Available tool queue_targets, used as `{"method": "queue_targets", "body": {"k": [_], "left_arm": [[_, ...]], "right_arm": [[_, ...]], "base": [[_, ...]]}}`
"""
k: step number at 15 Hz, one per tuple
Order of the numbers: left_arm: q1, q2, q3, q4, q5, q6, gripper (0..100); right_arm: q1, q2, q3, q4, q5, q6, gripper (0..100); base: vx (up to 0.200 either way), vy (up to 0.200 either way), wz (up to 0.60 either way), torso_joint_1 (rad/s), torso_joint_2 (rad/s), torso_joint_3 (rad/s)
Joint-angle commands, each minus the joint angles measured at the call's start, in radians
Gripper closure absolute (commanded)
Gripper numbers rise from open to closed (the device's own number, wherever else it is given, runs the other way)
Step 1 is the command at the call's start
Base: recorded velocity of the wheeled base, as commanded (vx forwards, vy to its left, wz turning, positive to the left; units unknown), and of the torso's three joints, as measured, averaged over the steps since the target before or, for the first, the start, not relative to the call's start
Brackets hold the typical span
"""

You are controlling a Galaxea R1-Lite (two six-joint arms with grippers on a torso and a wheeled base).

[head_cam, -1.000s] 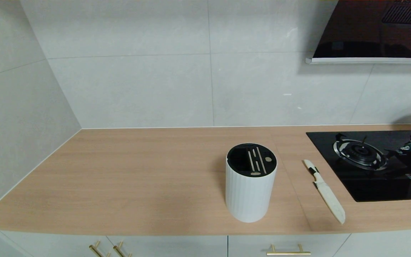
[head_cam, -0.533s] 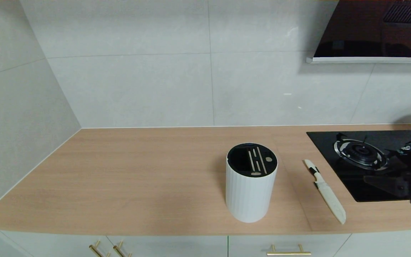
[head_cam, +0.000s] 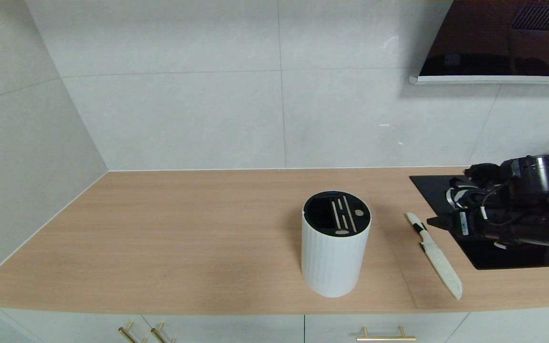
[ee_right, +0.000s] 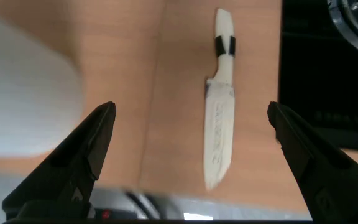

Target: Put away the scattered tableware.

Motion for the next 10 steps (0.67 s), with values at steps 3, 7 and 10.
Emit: {"method": "queue_targets", "body": {"k": [3,7,10], "left_arm": [[-0.001,0.000,0.000,0.000,0.001,-0.001,0],[0.001,0.000,0.000,0.000,0.001,-0.001,0],[0.001,0.000,0.000,0.000,0.001,-0.001,0]], "right_arm": [[-0.028,0.270,-0.011,-0.128,-0.029,-0.013,0],[-0.045,0.388,-0.020,-0.237,-0.034,-0.014,0],[-0.052,0.431,-0.053,-0.259,-0.034,-0.014,0]], "base": [[0.000,0.000,0.00,0.000,0.00,0.000],[0.000,0.000,0.00,0.000,0.00,0.000],[0.000,0.000,0.00,0.000,0.00,0.000]]}}
